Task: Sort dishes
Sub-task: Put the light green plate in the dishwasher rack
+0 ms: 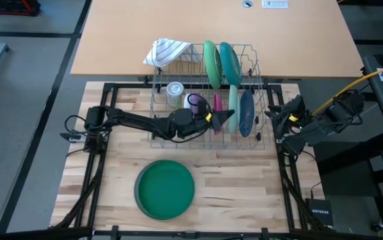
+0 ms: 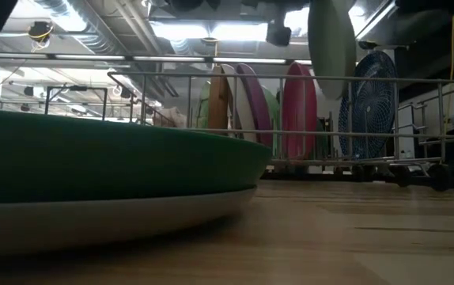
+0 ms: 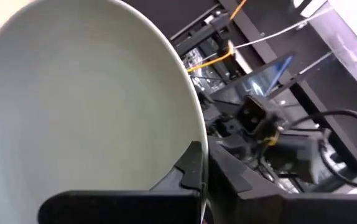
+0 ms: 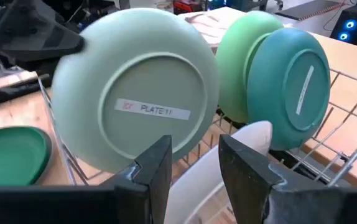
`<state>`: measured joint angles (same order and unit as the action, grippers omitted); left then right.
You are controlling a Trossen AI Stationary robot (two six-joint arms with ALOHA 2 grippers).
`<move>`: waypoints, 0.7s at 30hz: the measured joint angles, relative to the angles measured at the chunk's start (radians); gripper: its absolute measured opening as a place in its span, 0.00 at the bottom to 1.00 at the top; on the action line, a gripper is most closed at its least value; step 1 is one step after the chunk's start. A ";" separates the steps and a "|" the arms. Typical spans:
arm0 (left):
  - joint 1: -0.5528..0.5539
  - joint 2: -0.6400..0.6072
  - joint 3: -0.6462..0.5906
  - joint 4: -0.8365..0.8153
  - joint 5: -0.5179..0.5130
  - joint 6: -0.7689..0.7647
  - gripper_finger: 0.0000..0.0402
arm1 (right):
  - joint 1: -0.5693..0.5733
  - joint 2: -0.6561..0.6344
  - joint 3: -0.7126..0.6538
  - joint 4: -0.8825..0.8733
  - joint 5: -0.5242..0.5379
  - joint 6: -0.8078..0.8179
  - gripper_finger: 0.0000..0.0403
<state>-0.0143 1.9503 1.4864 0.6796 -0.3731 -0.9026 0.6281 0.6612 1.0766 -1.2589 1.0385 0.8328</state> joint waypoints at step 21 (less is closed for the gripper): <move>0.065 0.064 0.000 -0.155 -0.001 -0.043 0.01 | 0.000 -0.004 -0.045 0.000 -0.010 0.000 0.34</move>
<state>0.0505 2.0144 1.4860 0.5250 -0.3737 -0.9458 0.6281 0.6571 1.0321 -1.2587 1.0283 0.8326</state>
